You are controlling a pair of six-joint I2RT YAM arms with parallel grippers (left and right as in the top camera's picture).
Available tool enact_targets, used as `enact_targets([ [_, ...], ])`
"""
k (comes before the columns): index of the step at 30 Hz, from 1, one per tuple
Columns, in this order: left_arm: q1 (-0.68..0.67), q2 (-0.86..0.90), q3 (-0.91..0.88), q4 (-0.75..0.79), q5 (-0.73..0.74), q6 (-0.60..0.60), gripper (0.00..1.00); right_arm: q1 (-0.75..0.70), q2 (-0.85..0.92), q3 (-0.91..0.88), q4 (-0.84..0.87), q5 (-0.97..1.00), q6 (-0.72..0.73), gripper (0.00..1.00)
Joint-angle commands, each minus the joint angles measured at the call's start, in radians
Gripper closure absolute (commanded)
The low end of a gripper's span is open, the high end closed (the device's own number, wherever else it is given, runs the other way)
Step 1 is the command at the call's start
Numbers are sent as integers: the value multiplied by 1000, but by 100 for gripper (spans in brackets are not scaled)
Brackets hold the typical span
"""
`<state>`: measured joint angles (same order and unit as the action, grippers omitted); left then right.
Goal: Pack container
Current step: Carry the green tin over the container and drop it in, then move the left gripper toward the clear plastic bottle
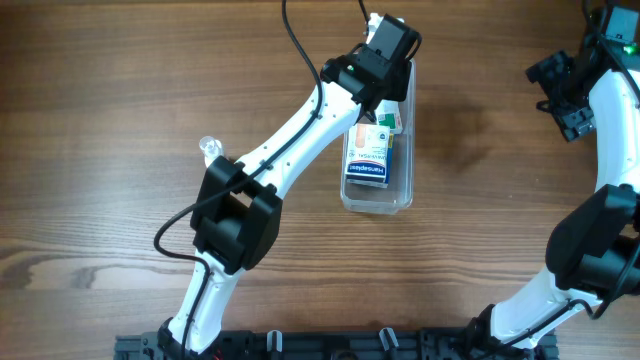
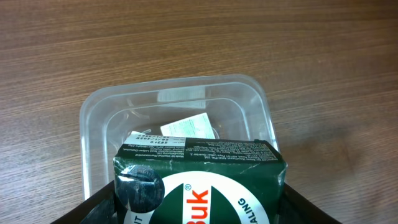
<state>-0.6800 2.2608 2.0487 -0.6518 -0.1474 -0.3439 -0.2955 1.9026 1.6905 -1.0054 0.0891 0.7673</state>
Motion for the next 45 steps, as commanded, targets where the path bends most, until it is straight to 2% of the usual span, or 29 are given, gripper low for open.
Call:
enact_targets([
  [1,-5,14,17,14,16,-8,37,2,11,-3,3,-1,20,0],
  [8,-15,27,17,25,19,-31,35,2,11,-3,3,-1,20,0],
  [10,-19,32,17,25,19,-31,24,2,11,-3,3,-1,20,0],
  [12,-22,36,17,26,19,-31,23,2,11,-3,3,-1,20,0],
  [13,-23,37,17,28,20,-31,17,2,11,-3,3,-1,20,0],
  [14,-23,38,17,30,19,-31,16,2,11,-3,3,-1,20,0],
  [23,-23,33,19,50,20,-22,12,2,11,-3,3,-1,20,0],
  [26,-23,11,19,47,19,10,4,2,11,-3,3,-1,20,0],
  [31,-19,-71,19,18,8,53,0,2,11,-3,3,-1,20,0],
  [34,-10,-148,19,-29,-22,53,0,2,11,-3,3,-1,20,0],
  [38,19,-280,19,-179,-95,53,0,2,11,-3,3,-1,20,0],
  [42,78,-372,19,-402,-183,53,0,2,11,-3,3,-1,20,0],
  [45,143,-405,19,-571,-189,52,0,2,11,-3,3,-1,20,0],
])
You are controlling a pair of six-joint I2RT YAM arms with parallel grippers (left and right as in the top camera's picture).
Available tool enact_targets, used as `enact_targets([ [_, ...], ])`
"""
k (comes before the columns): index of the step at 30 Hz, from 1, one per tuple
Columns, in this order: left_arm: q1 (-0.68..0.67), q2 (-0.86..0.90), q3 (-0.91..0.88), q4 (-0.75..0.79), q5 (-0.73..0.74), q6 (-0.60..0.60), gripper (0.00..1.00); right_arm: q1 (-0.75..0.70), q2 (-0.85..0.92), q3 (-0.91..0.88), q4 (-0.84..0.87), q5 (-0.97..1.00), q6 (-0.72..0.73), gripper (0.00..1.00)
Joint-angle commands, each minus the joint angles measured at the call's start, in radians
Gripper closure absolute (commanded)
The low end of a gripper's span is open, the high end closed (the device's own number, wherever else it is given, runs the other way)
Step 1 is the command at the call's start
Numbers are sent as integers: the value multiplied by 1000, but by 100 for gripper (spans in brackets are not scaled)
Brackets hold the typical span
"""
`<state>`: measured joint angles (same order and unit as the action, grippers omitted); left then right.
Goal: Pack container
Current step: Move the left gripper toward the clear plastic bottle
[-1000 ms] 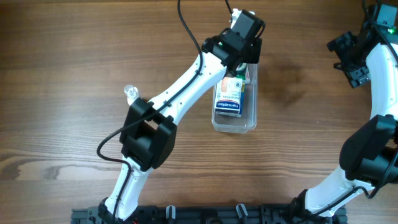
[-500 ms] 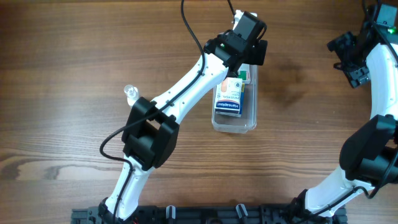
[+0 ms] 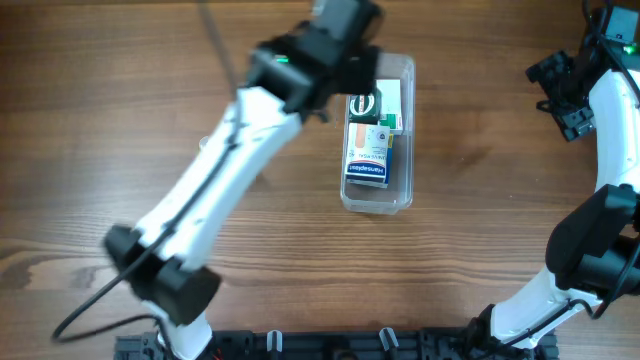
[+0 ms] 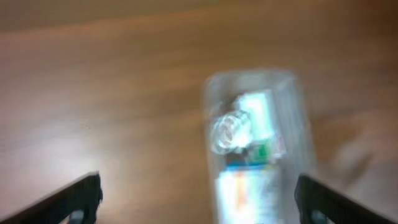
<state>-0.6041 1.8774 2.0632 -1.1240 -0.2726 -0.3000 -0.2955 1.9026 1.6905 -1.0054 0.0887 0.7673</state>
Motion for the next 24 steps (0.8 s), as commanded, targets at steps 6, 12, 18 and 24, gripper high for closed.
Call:
enact_targets([
  [6,243,-25,-21,-315,4,16,0,2,11,-3,3,-1,20,0],
  [12,404,-25,-132,-322,211,141,0,2,11,-3,3,-1,20,0],
  [18,450,-25,-326,-214,238,219,0,2,11,-3,3,-1,20,0],
  [24,450,-25,-456,-137,237,242,0,2,11,-3,3,-1,20,0],
])
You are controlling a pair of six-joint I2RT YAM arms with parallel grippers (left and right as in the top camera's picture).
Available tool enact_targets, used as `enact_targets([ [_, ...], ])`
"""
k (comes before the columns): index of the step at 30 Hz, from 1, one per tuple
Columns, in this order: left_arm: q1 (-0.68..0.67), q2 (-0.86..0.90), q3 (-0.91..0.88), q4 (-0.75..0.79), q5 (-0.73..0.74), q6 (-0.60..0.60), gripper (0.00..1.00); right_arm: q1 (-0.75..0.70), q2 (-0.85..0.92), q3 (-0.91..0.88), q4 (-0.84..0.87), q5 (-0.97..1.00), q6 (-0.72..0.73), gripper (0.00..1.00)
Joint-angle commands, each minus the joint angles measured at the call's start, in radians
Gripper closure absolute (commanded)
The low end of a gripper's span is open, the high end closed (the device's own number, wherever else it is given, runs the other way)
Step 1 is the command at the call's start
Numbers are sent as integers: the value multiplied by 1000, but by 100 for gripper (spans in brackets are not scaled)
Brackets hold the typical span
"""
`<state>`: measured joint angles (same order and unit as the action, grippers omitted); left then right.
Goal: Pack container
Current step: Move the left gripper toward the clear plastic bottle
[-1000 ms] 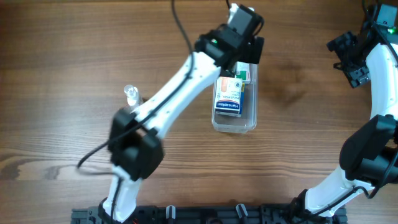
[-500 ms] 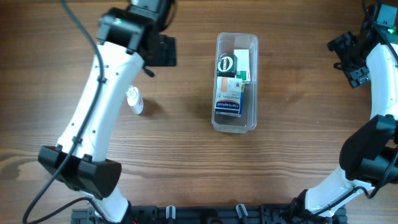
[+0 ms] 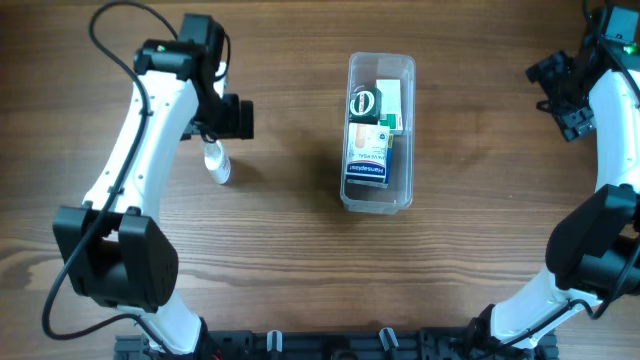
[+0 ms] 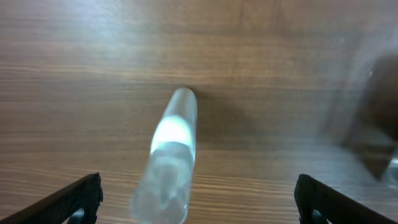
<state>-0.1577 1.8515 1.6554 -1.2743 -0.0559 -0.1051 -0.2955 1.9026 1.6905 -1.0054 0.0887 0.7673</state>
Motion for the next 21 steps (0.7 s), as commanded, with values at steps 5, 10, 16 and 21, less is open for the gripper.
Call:
enact_targets([
  [5,17,1,-85,45,18,56,0,2,11,-3,3,-1,20,0],
  [10,43,8,-121,70,23,75,0,2,11,-3,3,-1,20,0],
  [16,46,12,-196,121,34,76,0,2,11,-3,3,-1,20,0],
  [21,46,13,-223,153,38,85,0,2,11,-3,3,-1,20,0],
])
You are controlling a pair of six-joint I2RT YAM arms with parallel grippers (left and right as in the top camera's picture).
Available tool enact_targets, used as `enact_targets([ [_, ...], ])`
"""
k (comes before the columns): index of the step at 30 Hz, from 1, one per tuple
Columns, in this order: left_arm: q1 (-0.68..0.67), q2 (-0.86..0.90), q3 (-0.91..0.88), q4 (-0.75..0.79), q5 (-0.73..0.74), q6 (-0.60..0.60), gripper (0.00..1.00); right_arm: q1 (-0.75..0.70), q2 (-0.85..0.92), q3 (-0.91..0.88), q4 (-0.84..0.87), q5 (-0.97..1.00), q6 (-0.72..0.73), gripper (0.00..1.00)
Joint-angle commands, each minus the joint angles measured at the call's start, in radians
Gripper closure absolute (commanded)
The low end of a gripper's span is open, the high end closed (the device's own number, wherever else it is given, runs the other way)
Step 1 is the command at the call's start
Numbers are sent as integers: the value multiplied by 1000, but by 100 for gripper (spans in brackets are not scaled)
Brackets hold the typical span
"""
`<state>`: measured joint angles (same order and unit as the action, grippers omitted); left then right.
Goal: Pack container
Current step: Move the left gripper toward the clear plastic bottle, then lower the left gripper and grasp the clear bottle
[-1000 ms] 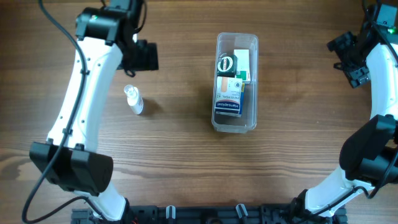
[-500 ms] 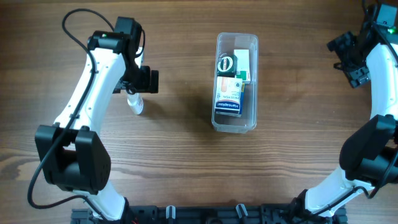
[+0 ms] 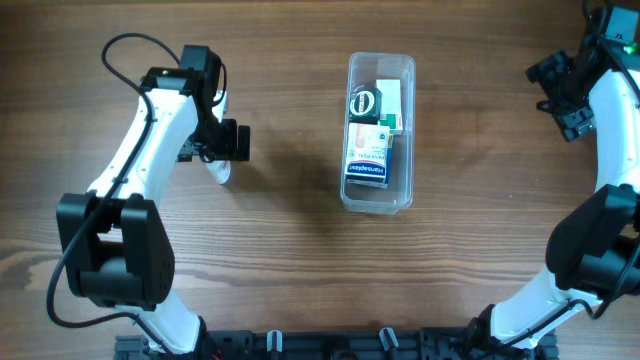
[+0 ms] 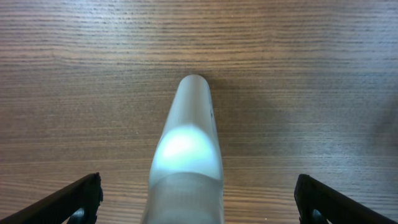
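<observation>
A clear plastic container (image 3: 403, 130) stands at the table's upper middle, holding a dark green box with a round emblem (image 3: 364, 103), a blue-labelled box (image 3: 367, 165) and other small packs. A clear, whitish tube (image 4: 186, 155) lies on the wood at the left, its end showing below the wrist (image 3: 219, 172). My left gripper (image 4: 198, 202) is open over it, one finger on each side, wide apart and not touching. My right gripper (image 3: 566, 95) sits at the far right edge, away from everything; its jaws cannot be made out.
A black cable (image 3: 125, 47) loops from the left arm across the upper left. The right arm (image 3: 610, 180) runs down the right edge. Bare wood lies between the tube and the container.
My left gripper has come closer to the tube, which now fills the centre of the wrist view between the open fingers. The container and right arm are unchanged.
First my left gripper was over the container with the dark green box between its fingers. Then the box lay in the container and the arm was away to the left, fingers open. It then stood open above the tube, and now sits lower around it.
</observation>
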<state>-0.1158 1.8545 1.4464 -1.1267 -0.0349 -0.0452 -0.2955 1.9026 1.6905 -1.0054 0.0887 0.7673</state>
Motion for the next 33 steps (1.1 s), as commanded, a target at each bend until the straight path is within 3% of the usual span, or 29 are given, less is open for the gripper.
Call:
enact_targets([
  [1,4,10,-14,5,17,33,0,2,11,-3,3,-1,20,0],
  [6,4,10,-14,6,16,35,2,2,11,-3,3,-1,20,0],
  [11,4,10,-14,13,17,34,28,2,11,-3,3,-1,20,0],
  [21,4,10,-14,12,17,34,51,2,11,-3,3,-1,20,0],
  [33,4,10,-14,13,16,34,60,2,11,-3,3,-1,20,0],
])
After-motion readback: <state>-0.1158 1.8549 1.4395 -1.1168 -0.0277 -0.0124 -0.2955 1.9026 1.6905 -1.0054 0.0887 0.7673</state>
